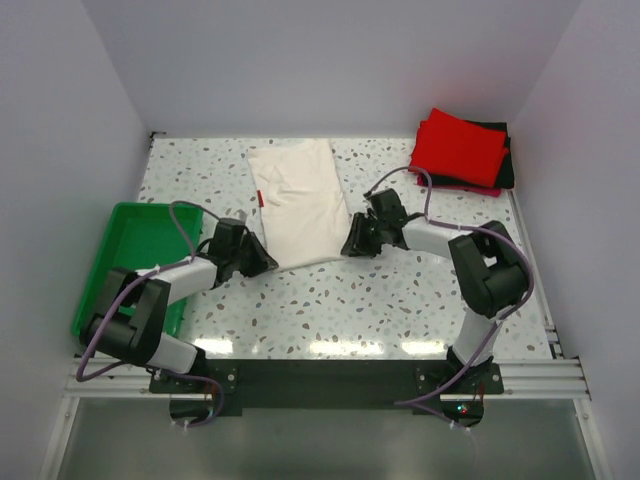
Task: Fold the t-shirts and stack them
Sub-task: Fold the tshirt
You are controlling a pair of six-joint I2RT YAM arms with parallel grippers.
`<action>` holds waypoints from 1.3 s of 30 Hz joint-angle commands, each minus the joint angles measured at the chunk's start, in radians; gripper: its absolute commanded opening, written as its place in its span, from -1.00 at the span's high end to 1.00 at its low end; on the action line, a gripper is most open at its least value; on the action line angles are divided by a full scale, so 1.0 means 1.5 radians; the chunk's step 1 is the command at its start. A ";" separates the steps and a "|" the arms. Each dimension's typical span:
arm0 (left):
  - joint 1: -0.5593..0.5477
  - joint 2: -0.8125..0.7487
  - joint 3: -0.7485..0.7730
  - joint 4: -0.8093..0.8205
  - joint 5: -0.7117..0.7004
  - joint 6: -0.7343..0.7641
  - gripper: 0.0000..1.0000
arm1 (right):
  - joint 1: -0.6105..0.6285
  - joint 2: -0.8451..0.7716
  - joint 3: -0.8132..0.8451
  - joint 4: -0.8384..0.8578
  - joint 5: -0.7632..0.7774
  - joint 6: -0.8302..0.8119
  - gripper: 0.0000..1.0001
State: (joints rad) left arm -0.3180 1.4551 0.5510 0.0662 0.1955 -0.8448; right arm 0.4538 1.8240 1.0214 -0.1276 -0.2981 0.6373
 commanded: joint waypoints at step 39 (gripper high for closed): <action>0.005 -0.027 -0.061 0.042 -0.006 -0.063 1.00 | -0.041 -0.027 -0.060 0.056 0.002 0.035 0.91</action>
State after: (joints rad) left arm -0.3042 1.4498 0.4488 0.2039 0.2256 -0.9585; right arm 0.3866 1.8187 0.9573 -0.0196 -0.2695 0.7033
